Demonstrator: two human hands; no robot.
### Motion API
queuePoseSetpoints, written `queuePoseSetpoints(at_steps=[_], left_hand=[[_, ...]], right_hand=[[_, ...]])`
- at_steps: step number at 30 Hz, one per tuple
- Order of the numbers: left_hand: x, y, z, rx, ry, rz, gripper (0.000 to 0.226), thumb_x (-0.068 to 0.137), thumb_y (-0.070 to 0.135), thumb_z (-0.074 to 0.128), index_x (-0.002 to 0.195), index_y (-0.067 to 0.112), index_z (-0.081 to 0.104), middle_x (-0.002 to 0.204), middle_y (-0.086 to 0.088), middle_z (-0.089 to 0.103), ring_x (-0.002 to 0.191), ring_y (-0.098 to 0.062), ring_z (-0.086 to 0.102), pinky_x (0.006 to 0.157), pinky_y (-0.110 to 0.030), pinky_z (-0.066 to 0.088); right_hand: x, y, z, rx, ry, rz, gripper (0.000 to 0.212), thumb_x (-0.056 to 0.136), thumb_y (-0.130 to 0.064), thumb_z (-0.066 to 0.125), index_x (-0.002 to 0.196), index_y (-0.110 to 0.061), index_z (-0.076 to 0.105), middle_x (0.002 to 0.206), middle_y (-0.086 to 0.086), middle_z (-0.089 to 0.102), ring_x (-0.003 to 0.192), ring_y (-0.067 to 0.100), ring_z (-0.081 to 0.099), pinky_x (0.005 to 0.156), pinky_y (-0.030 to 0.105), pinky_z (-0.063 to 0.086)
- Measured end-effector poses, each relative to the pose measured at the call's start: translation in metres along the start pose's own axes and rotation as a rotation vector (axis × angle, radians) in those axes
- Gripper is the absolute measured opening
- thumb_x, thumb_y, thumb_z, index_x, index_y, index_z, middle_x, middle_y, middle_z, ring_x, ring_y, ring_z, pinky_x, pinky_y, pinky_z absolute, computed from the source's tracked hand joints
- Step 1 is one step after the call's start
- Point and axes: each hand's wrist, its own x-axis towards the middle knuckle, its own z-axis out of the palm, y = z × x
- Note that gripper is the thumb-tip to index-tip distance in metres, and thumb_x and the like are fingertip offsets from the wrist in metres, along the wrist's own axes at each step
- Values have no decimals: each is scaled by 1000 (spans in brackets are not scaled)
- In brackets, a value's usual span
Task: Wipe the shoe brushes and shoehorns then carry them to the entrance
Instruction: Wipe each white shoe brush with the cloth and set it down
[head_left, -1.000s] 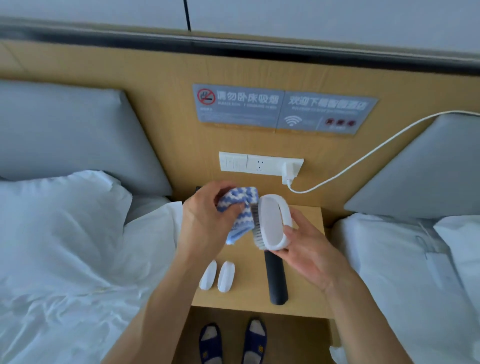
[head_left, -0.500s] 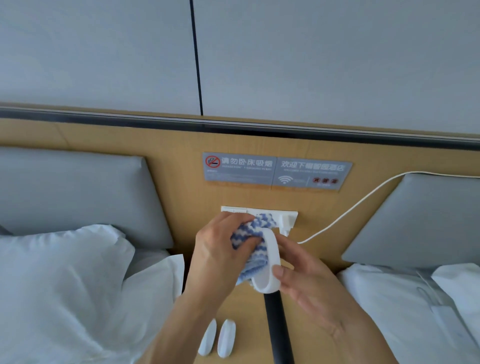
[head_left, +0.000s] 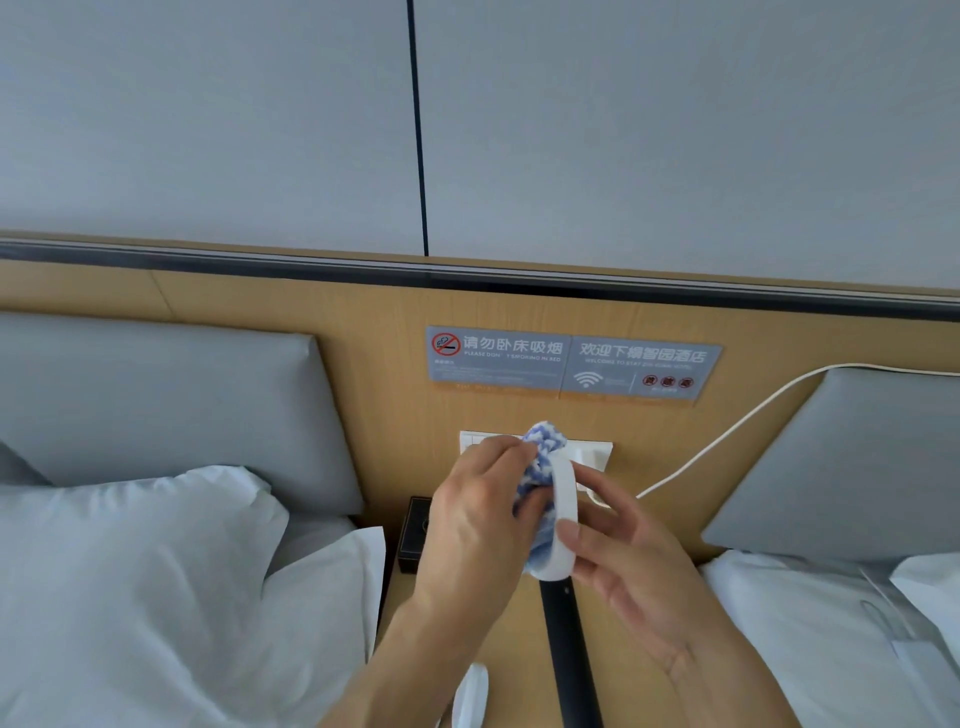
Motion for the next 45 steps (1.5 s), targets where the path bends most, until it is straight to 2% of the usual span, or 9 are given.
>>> queuePoseSetpoints(at_steps=[5, 10, 13, 20, 26, 29, 33, 37, 45], left_hand=[[-6, 3, 0, 13, -22, 66, 20, 73, -1, 81, 91, 2, 72, 98, -4, 67, 79, -17, 65, 64, -28, 54], [-7, 2, -6, -34, -90, 129, 14, 81, -1, 75, 95, 3, 74, 100, -4, 66, 81, -17, 65, 68, -27, 54], [-5, 0, -12, -4, -141, 187, 14, 86, 1, 68, 97, 6, 75, 106, -2, 68, 84, -19, 65, 70, -32, 55], [-8, -6, -23, -10, -349, 297, 25, 91, 5, 55, 107, 18, 70, 121, 12, 65, 98, -13, 59, 80, -29, 52], [-6, -13, -33, -47, -563, 295, 28, 90, 4, 52, 106, 22, 66, 115, 18, 64, 96, -9, 53, 82, -30, 48], [-4, -12, -37, -32, -513, 321, 27, 91, 6, 52, 107, 21, 68, 113, 17, 66, 92, -3, 50, 82, -26, 48], [0, -7, -33, 25, -400, 324, 33, 91, 4, 54, 118, 17, 68, 125, 12, 65, 89, -18, 57, 79, -32, 50], [-3, -3, -26, -4, -482, 307, 35, 92, 5, 53, 123, 18, 64, 137, 16, 55, 97, -24, 55, 85, -36, 48], [-1, 1, -31, -327, -569, 194, 46, 69, -5, 56, 108, 17, 70, 120, 16, 65, 111, -10, 59, 95, -31, 47]], right_hand=[[-1, -5, 0, 8, 29, 9, 88, 51, -31, 101, 130, -20, 64, 122, 22, 69, 113, 39, 68, 83, 43, 59], [-1, -11, -7, -29, 28, 23, 64, 70, -17, 87, 130, -21, 64, 120, 23, 70, 110, 40, 68, 84, 45, 60], [-1, -14, -8, -34, 22, 40, 61, 68, -18, 89, 125, -23, 67, 118, 23, 70, 108, 40, 69, 80, 43, 60], [1, -21, -13, -76, -27, 41, 74, 54, -30, 99, 122, -27, 70, 113, 17, 73, 103, 33, 72, 79, 38, 60], [-1, -19, -17, -61, -41, 91, 60, 68, -17, 87, 124, -25, 68, 119, 20, 71, 105, 35, 71, 79, 41, 60], [-1, -17, -16, -70, -64, 125, 66, 68, -15, 86, 129, -21, 62, 119, 21, 70, 105, 37, 71, 79, 42, 59], [0, -17, -14, -52, -109, 135, 71, 71, -9, 84, 135, -23, 57, 123, 21, 68, 111, 40, 68, 81, 46, 59], [-1, -22, -16, -70, -121, 92, 67, 77, -3, 72, 136, -33, 59, 131, 15, 65, 108, 34, 68, 83, 46, 58], [-3, -31, -23, 11, -88, 94, 68, 69, -5, 80, 131, -26, 63, 120, 22, 64, 98, 33, 64, 73, 39, 59]])
